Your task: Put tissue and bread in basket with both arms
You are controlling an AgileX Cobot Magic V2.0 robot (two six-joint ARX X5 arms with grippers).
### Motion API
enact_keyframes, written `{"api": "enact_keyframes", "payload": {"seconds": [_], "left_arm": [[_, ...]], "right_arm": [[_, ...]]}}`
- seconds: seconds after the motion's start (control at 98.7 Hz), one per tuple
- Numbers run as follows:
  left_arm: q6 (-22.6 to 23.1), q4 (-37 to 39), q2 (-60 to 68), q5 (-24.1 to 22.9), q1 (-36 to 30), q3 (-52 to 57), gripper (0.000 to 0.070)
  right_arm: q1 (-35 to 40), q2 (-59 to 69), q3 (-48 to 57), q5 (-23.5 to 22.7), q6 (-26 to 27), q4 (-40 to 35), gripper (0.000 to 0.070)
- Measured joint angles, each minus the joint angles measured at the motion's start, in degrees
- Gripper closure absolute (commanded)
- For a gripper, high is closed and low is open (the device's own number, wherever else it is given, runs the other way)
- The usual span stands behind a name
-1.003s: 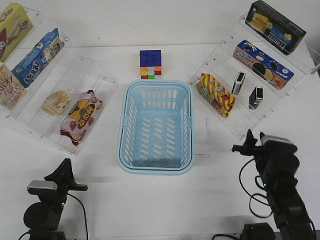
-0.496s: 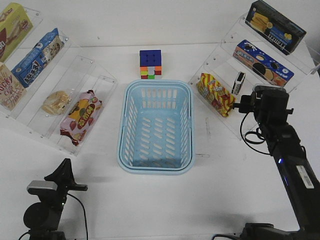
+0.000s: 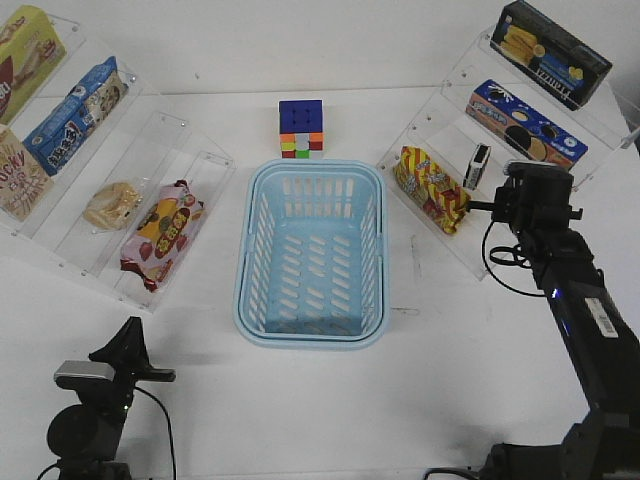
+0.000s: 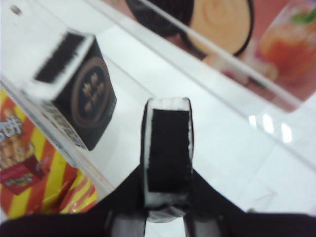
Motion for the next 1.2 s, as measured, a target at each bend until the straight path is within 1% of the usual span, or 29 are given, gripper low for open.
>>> {"api": "enact_keyframes", "payload": {"seconds": [0.111,0.193,0.263,0.334,0.375,0.415,0.507,0.537,0.567,0.628,0.648,0.669,0.689,0.78,0.821,0.851,0.881,0.902,1.003,1.145,1.196], "left_arm": [[0.0,0.0,0.0,0.0,0.0,0.0,0.0699],[0.0,0.0,0.0,0.0,0.0,0.0,0.0699],[0.0,0.0,0.0,0.0,0.0,0.0,0.0699],[0.0,0.0,0.0,0.0,0.0,0.0,0.0699],[0.0,0.0,0.0,0.0,0.0,0.0,0.0699],[0.0,0.0,0.0,0.0,0.0,0.0,0.0699],[0.0,0.0,0.0,0.0,0.0,0.0,0.0699],[0.0,0.0,0.0,0.0,0.0,0.0,0.0699],[0.0,0.0,0.0,0.0,0.0,0.0,0.0699],[0.0,0.0,0.0,0.0,0.0,0.0,0.0699],[0.0,0.0,0.0,0.0,0.0,0.0,0.0699],[0.0,0.0,0.0,0.0,0.0,0.0,0.0699],[0.0,0.0,0.0,0.0,0.0,0.0,0.0699],[-0.1,0.0,0.0,0.0,0.0,0.0,0.0699],[-0.3,0.0,0.0,0.0,0.0,0.0,0.0699],[-0.7,0.0,0.0,0.0,0.0,0.0,0.0699],[-1.5,0.0,0.0,0.0,0.0,0.0,0.0699],[-2.1,0.0,0.0,0.0,0.0,0.0,0.0699],[-7.2,1.2,0.0,0.0,0.0,0.0,0.07],[-18.3,3.5,0.0,0.0,0.0,0.0,0.07],[-21.2,2.8,0.0,0.2,0.0,0.3,0.0699]], "right_arm": [[0.4,-7.6,0.0,-5.7,0.5,-0.1,0.0699],[2.6,-13.8,0.3,-13.1,2.1,0.5,0.0699],[5.9,-17.3,1.1,-21.4,3.4,1.8,0.0699],[10.1,-18.5,1.4,-28.5,4.2,2.0,0.0699],[13.0,-18.6,1.4,-31.3,4.4,1.1,0.0699],[16.3,-18.1,1.4,-32.2,4.3,-0.3,0.0699],[23.7,-15.8,1.2,-31.8,3.1,-3.1,0.0694],[26.2,-15.0,1.1,-31.1,2.5,-3.9,0.0667],[28.5,-14.2,1.1,-30.3,1.8,-4.7,0.0597],[32.2,-12.9,1.0,-28.4,0.6,-5.6,0.0397],[33.1,-12.4,1.0,-27.7,0.2,-5.6,0.0342],[33.9,-12.1,1.0,-27.0,-0.1,-5.6,0.0308],[34.6,-11.7,1.0,-26.3,-0.2,-5.6,0.0297],[35.6,-10.8,0.9,-23.8,-0.7,-5.4,0.0299],[35.5,-10.8,0.9,-23.5,-0.9,-4.7,0.0301],[35.4,-10.8,0.9,-23.3,-1.1,-3.7,0.0323],[35.1,-11.1,0.9,-22.9,-1.1,-2.8,0.0374],[34.8,-11.4,0.9,-22.3,-1.1,-2.6,0.042],[32.4,-14.5,0.9,-18.3,-1.2,-2.8,0.07],[26.5,-21.8,0.8,-14.3,-1.5,-5.2,0.07],[24.9,-24.6,-0.3,-12.2,-1.5,-4.3,0.07]]}}
